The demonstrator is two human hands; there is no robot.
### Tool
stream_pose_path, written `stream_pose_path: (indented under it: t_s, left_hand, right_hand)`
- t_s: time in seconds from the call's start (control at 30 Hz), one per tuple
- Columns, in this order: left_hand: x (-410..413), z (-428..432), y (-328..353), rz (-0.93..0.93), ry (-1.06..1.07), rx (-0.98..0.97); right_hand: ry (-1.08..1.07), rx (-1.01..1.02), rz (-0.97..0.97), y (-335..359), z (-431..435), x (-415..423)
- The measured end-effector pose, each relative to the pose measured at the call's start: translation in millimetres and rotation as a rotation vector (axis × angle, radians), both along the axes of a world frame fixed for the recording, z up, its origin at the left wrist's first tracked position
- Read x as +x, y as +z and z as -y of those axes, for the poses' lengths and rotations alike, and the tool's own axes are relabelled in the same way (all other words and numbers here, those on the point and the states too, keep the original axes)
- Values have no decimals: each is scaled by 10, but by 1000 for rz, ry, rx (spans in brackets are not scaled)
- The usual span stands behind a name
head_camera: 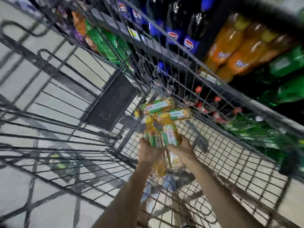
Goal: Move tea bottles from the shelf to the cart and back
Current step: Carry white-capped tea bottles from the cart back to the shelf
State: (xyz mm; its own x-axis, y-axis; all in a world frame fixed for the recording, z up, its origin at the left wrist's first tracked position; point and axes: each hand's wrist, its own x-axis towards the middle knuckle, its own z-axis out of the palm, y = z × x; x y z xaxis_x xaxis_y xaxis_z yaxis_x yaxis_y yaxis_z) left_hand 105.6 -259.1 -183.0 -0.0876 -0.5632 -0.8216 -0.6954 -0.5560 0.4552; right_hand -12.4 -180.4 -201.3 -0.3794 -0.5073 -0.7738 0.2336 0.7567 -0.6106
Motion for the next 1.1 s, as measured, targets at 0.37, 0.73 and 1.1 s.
stream_pose_path:
  t_s: [0.37, 0.73, 1.1]
  left_hand:
    - [135, 154, 1370, -181, -84, -52]
    - [-48, -305, 2695, -470, -343, -271]
    - [-272, -1119, 3657, -794, -673, -476]
  right_hand:
    - [-331, -89, -169, 1386, -345, 160]
    - [-557, -254, -500, 2823, -873, 458]
    - [-921, -425, -739, 3834, -1871, 590]
